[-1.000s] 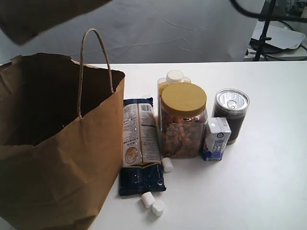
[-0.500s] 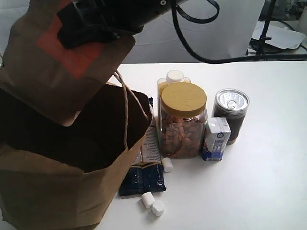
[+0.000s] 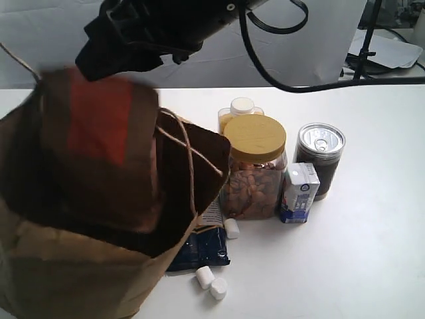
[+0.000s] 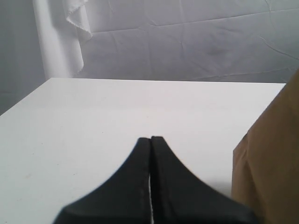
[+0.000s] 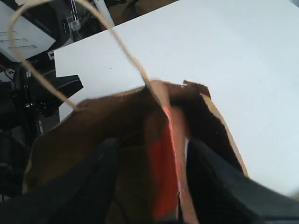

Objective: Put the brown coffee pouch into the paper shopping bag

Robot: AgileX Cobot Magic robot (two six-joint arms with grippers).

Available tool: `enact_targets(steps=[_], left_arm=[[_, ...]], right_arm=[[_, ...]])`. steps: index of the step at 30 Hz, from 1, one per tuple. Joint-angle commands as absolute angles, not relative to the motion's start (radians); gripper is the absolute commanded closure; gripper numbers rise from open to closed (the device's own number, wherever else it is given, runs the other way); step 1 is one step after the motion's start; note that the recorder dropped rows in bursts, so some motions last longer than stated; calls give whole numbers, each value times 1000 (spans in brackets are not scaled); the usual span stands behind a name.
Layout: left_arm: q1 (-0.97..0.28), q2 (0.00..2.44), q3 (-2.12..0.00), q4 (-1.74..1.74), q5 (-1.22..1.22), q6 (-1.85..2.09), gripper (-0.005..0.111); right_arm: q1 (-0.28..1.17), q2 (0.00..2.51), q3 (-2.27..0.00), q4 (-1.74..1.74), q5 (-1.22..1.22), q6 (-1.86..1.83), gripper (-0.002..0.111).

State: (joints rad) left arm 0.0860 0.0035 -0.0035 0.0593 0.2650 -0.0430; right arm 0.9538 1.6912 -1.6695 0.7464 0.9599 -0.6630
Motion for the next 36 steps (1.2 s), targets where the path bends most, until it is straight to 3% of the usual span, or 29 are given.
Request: enact_targets(steps=[1, 17, 20, 24, 29, 36], left_arm=[[89, 0, 0, 64, 260, -46, 107], [89, 0, 0, 64, 260, -46, 107], [89, 0, 0, 64, 260, -46, 107], [89, 0, 0, 64, 260, -46, 107], [89, 0, 0, 64, 260, -46, 107], [89, 0, 0, 64, 260, -46, 107]], right_arm=[[957, 1682, -1678, 770, 925, -664, 51], [957, 1675, -1690, 952, 830, -808, 58], [957, 1659, -1733, 955, 834, -822, 71], [957, 1605, -1746, 860, 799, -829, 107], [957, 1512, -1684, 651, 716, -693, 108], [955, 1322, -1431, 377, 641, -519, 108]])
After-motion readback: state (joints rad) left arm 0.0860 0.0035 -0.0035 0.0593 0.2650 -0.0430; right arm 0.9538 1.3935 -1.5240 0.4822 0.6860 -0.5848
